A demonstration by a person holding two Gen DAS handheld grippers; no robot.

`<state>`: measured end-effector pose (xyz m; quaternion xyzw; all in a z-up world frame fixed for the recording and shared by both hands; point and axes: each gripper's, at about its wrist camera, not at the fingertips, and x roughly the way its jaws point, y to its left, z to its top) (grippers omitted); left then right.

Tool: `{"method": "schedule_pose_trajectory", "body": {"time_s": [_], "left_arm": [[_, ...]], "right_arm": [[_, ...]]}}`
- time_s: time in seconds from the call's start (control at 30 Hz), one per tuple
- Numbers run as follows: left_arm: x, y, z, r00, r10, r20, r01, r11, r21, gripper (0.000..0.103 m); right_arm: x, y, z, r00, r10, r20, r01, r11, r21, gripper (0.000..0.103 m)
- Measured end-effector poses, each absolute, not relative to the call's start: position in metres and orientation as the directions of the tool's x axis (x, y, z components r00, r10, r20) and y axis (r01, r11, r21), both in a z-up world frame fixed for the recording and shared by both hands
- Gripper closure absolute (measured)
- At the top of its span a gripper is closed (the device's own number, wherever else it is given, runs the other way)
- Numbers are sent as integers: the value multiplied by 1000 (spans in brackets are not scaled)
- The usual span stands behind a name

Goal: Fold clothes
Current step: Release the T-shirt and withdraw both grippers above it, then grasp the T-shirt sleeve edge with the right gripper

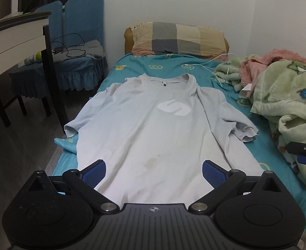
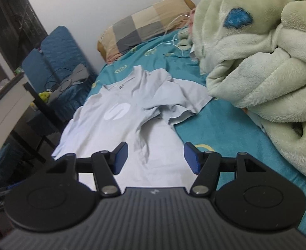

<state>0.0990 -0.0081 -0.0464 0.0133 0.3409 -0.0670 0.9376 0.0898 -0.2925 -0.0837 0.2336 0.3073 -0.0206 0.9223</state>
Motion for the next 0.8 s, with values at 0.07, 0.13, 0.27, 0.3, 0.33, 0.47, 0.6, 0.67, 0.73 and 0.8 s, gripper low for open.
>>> {"method": "schedule_pose_trajectory", "body": {"time_s": [0.07, 0.13, 0.27, 0.3, 0.33, 0.47, 0.6, 0.67, 0.73, 0.8], "left_arm": [[96, -8, -46, 761, -119, -638, 131, 991, -29, 2], [94, -7, -45, 760, -127, -637, 130, 991, -43, 1], [93, -5, -45, 754, -126, -645, 119, 991, -54, 1], [93, -4, -46, 752, -125, -647, 114, 992, -58, 1], [93, -2, -46, 750, -124, -650, 109, 992, -63, 1], [92, 2, -46, 747, -117, -654, 85, 993, -81, 1], [93, 4, -50, 741, -109, -662, 64, 994, -92, 1], [95, 4, -54, 733, -110, -672, 61, 993, -96, 1], [99, 4, -58, 724, -116, -680, 63, 993, -103, 1], [103, 4, -62, 714, -124, -689, 63, 992, -113, 1]], "right_arm": [[92, -292, -84, 811, 87, -579, 194, 894, 405, 40], [94, -293, -84, 812, 75, -579, 203, 893, 401, 36], [94, -297, -86, 815, 79, -574, 217, 877, 428, 26], [96, -299, -86, 813, 100, -573, 213, 866, 453, 26], [98, -302, -87, 812, 121, -572, 210, 853, 478, 26], [121, -319, -85, 811, 160, -562, 233, 793, 562, 25], [169, -351, -92, 812, 186, -554, 294, 688, 663, 25], [194, -365, -105, 798, 183, -575, 340, 651, 679, 26], [216, -376, -126, 770, 177, -613, 394, 623, 675, 27], [231, -384, -150, 746, 170, -643, 443, 595, 671, 30]]}}
